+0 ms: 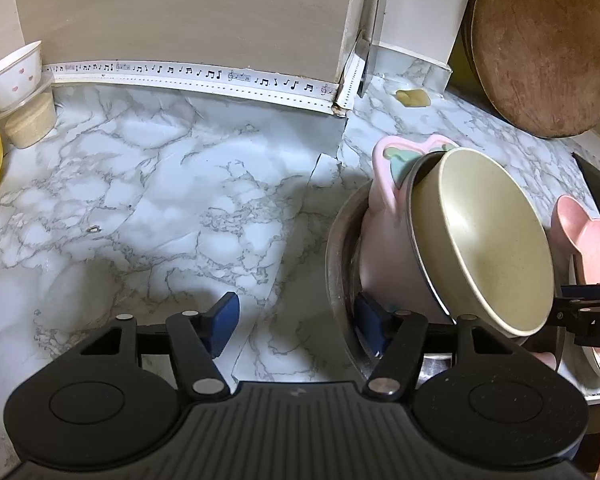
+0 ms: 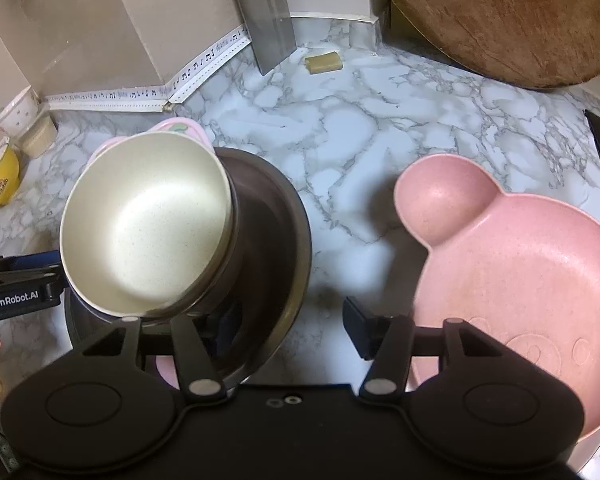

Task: Organize plates and bowls
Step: 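Move both grippers to the stack's bottom rim and close them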

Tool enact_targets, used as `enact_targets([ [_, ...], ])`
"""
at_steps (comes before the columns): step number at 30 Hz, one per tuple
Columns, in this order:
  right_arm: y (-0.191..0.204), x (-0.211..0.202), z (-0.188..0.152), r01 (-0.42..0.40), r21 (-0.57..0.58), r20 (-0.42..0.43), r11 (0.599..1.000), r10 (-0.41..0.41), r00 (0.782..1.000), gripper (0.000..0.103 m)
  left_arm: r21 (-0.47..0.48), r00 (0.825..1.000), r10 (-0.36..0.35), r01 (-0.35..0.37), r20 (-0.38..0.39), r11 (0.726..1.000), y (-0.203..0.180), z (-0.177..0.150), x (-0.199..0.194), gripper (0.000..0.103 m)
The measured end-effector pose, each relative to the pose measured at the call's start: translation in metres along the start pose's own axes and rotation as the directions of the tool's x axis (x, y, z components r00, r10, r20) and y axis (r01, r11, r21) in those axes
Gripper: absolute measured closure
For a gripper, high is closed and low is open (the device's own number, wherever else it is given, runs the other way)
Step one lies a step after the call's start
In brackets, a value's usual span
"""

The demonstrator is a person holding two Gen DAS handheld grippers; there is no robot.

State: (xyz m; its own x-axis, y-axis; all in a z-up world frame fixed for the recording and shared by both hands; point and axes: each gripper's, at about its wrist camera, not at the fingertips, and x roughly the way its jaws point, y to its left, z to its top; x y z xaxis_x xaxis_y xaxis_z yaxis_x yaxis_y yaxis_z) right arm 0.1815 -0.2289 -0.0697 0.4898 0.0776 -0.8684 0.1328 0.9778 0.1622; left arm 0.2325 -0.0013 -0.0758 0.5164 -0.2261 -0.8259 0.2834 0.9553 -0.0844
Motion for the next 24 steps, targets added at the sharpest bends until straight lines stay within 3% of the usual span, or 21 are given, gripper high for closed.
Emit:
enact_targets([
  [4, 0.001, 0.003, 0.002, 0.011, 0.002, -0.004, 1.0, -0.011, 1.0, 0.054, -0.007, 1.0, -0.025, 0.025, -0.014, 1.0, -0.001, 0.002, 0.002, 0.056],
  [18, 0.006, 0.005, 0.003, 0.025, -0.029, -0.008, 0.999, -0.025, 1.0, 0.063, -0.004, 0.999, -0.05, 0.05, -0.019, 0.999, -0.01, 0.002, 0.0, 0.081],
  [24, 0.007, 0.007, 0.003, 0.026, -0.042, -0.013, 0.999, -0.026, 1.0, 0.075, 0.007, 0.999, -0.045, 0.045, -0.018, 0.999, -0.015, 0.002, 0.0, 0.089],
])
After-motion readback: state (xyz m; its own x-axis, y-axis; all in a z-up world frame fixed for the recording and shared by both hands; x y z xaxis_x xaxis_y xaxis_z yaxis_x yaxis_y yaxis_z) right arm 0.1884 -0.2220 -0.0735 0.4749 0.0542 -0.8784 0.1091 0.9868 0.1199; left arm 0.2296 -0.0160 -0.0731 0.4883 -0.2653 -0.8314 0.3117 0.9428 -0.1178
